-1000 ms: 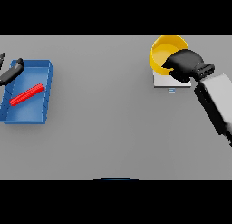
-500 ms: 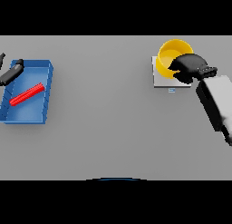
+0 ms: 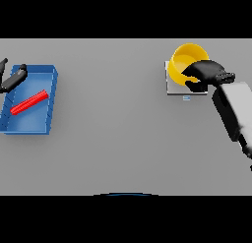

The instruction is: Pick up the red beaker and tilt it to pour out 1 green nut into yellow bowl. Pick up the yellow bowl and place it on the metallic measuring scale.

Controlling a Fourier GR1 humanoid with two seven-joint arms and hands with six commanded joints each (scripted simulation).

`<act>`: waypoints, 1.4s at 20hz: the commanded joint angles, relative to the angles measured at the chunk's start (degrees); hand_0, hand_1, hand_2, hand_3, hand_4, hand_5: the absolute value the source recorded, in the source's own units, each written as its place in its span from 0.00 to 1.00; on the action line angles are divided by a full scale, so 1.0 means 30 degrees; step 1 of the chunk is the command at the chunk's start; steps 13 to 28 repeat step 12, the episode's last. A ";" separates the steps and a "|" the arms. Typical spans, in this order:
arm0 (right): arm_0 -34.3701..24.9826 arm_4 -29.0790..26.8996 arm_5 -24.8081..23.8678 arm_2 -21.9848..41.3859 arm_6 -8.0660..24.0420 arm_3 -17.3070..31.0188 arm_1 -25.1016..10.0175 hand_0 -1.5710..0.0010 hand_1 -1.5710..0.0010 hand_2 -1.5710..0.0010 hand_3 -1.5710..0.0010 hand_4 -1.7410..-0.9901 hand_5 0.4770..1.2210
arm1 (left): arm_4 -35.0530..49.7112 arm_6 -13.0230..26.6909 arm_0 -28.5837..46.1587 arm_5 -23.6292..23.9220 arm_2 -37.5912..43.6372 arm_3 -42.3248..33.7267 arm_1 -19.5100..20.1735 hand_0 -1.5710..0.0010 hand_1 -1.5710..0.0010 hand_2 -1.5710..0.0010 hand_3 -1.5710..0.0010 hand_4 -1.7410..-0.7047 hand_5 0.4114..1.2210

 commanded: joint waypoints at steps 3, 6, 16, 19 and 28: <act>-0.0092 0.0191 0.0276 0.0176 -0.0191 0.0176 -0.0282 0.81 0.70 0.62 0.64 0.30 0.57 | -0.0019 -0.0130 -0.0023 -0.0118 0.0032 0.0118 0.0052 1.00 1.00 1.00 1.00 0.98 0.37; 0.0087 0.0508 0.0097 0.0589 -0.0734 -0.0014 -0.0403 0.90 0.84 0.76 0.71 0.36 0.49 | -0.0083 -0.0288 0.0047 -0.0037 -0.0016 0.0243 -0.0114 1.00 1.00 1.00 1.00 0.98 0.36; 0.0074 0.0495 0.0518 0.0504 0.0047 0.0234 -0.0358 0.97 0.96 0.93 0.83 0.44 0.38 | 0.0046 -0.0207 0.0033 -0.0054 0.0070 0.0013 0.0009 1.00 1.00 1.00 1.00 0.99 0.35; 0.0074 0.0495 0.0518 0.0504 0.0047 0.0234 -0.0358 0.97 0.96 0.93 0.83 0.44 0.38 | 0.0046 -0.0207 0.0033 -0.0054 0.0070 0.0013 0.0009 1.00 1.00 1.00 1.00 0.99 0.35; 0.0074 0.0495 0.0518 0.0504 0.0047 0.0234 -0.0358 0.97 0.96 0.93 0.83 0.44 0.38 | 0.0046 -0.0207 0.0033 -0.0054 0.0070 0.0013 0.0009 1.00 1.00 1.00 1.00 0.99 0.35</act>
